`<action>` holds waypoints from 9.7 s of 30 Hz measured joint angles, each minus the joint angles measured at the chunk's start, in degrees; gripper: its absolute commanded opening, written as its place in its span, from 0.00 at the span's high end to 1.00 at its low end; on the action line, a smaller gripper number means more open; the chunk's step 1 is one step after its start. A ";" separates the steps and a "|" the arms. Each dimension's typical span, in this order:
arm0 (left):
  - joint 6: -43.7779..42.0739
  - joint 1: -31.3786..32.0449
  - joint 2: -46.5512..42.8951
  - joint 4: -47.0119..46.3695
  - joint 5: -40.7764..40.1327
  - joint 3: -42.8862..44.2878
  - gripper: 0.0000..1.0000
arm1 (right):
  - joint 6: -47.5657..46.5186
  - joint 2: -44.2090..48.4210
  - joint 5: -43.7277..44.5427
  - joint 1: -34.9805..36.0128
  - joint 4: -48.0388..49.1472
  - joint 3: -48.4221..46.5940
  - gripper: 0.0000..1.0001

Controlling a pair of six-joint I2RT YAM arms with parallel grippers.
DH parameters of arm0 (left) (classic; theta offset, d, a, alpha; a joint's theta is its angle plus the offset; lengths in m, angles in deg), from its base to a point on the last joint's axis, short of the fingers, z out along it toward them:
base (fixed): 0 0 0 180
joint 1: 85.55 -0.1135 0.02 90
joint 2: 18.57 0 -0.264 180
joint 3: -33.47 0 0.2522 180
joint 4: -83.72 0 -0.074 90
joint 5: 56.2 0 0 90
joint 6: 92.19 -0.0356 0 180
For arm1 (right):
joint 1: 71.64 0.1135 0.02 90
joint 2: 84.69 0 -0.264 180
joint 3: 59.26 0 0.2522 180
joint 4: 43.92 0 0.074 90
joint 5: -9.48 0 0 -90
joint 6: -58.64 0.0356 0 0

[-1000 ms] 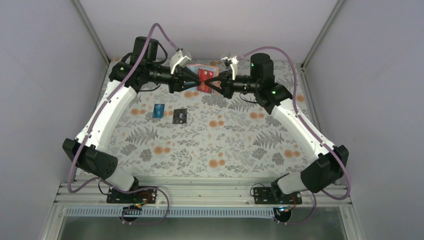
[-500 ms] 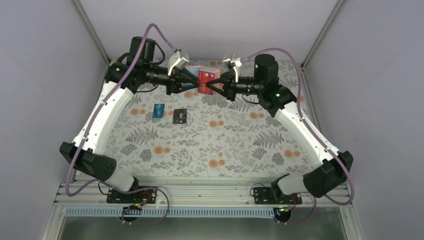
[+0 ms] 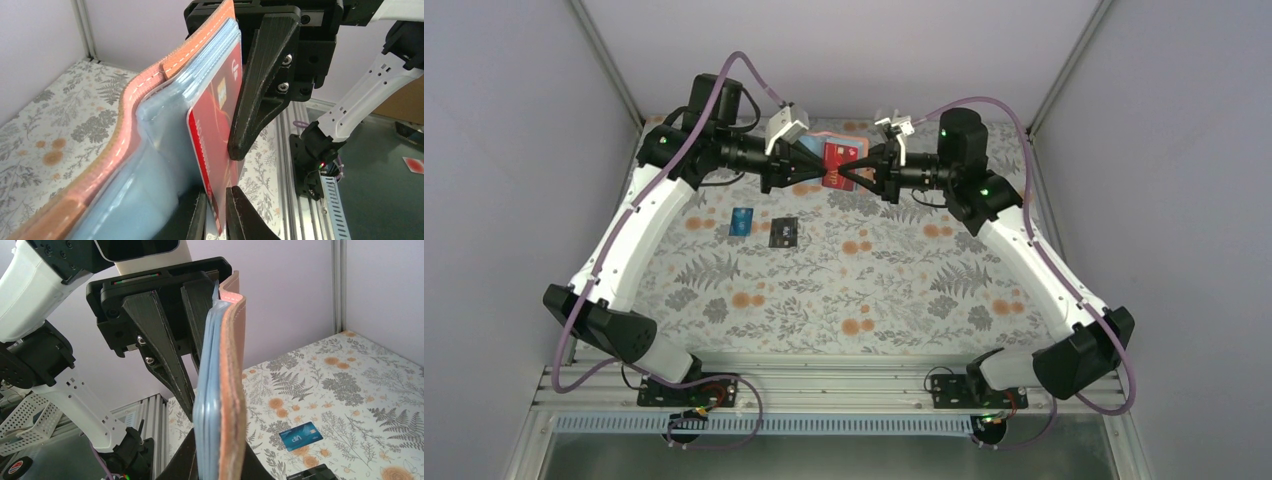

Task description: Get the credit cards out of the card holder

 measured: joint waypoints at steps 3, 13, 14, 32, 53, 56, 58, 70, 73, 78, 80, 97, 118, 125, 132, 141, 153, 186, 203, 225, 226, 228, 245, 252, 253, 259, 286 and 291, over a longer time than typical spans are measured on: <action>0.00 0.46 0.00 0.22 -0.85 0.61 0.89 | 0.00 0.09 -0.46 -0.17 0.15 0.00 0.96; 0.48 0.90 0.48 2.03 -1.22 3.48 0.98 | -0.50 0.68 -1.46 -0.44 1.68 0.20 0.83; 0.26 1.18 0.46 2.05 -0.81 3.52 0.98 | -1.27 0.98 -1.60 -0.39 1.97 0.72 0.83; -1.14 -2.78 -2.78 0.70 2.45 -1.31 0.98 | -4.92 3.50 -3.41 -1.38 0.74 3.32 0.80; -7.13 -6.45 -3.72 4.68 2.40 -1.27 0.98 | -6.40 3.48 -4.59 -3.41 -2.23 3.37 0.96; -6.95 -6.38 -3.76 4.26 2.67 -1.62 0.98 | -6.32 3.48 -5.31 -3.50 -2.16 3.37 0.96; -6.60 -5.70 -3.76 3.65 2.93 -2.19 0.98 | -6.16 3.48 -5.81 -3.54 -2.16 3.37 0.96; -6.38 -1.36 -2.29 1.46 0.90 -0.87 0.76 | -5.77 3.37 -7.50 -3.98 -2.14 3.37 0.96; -6.47 -0.90 -1.27 1.66 0.70 -0.07 0.91 | -5.88 2.95 -7.78 -4.02 -2.19 3.37 0.96; -7.45 -0.70 -0.42 3.41 1.14 1.09 0.98 | -6.58 2.62 -7.89 -4.11 -2.67 3.34 0.96; -7.72 -0.61 -0.46 4.55 1.27 1.77 0.98 | -7.10 2.62 -8.22 -4.13 -2.75 3.21 0.89; 6.71 -0.79 -1.38 -4.98 6.38 -0.79 0.98 | -2.78 2.58 -9.09 -3.85 2.14 3.13 0.96; -2.67 -1.49 -1.40 1.55 6.45 3.67 0.98 | -5.88 2.58 -9.29 -3.28 -1.86 3.10 0.96; -2.71 -1.49 -1.53 1.99 4.83 3.67 0.97 | -6.45 2.58 -9.42 -3.26 -2.38 3.10 0.96; -3.02 -1.53 -1.64 2.25 2.43 3.67 0.98 | -7.08 2.58 -9.11 -3.26 -3.04 3.10 0.96; -4.17 -3.65 -2.16 3.65 1.97 3.67 0.98 | -7.65 2.58 -8.72 -3.26 -3.67 3.10 0.96; -6.14 -3.30 -2.19 4.09 3.45 2.21 0.71 | -8.11 2.58 -8.79 -3.26 -4.94 2.99 0.96; -6.64 -36.81 6.47 8.48 -12.26 -34.05 0.98 | -1.86 0.37 2.86 -10.19 -5.97 5.92 0.96; -9.99 -46.99 34.86 6.67 -21.42 -12.85 0.98 | -1.73 -0.94 1.55 -10.19 -6.01 6.03 0.96; -15.28 -46.56 44.35 12.22 -21.73 -1.29 0.78 | -2.49 -1.20 -1.03 -10.19 -6.45 6.03 0.96; -15.41 -46.42 44.65 11.98 -22.40 -1.42 0.73 | -2.49 -1.20 -1.07 -10.19 -6.45 6.01 0.96; -15.15 -46.16 45.11 12.17 -22.14 -1.49 0.60 | -2.49 -1.20 -1.22 -10.19 -6.43 6.03 0.96; -15.41 -46.97 33.64 15.34 -17.31 5.05 0.00 | -3.82 -1.49 -4.33 -9.66 -9.53 4.96 0.96; -15.04 -30.73 8.37 13.33 -6.27 4.22 0.00 | -3.13 -4.13 -5.73 -8.33 -8.79 2.86 0.96; -14.47 -29.11 6.34 12.76 -4.81 3.96 0.00 | -2.84 -4.96 -5.75 -8.07 -8.68 2.19 0.96; -6.97 -23.47 -1.29 5.51 2.25 0.70 0.00 | -0.85 -7.96 -5.25 -5.53 -6.45 -0.24 0.96; 1.70 -13.46 -7.08 -7.17 18.40 -14.82 0.98 | -1.49 -5.60 -8.35 -1.03 -4.70 -1.18 0.90; 3.23 -12.66 -7.08 -8.48 17.68 -15.19 0.98 | -2.71 -5.60 -8.52 -1.03 -4.70 -1.20 0.68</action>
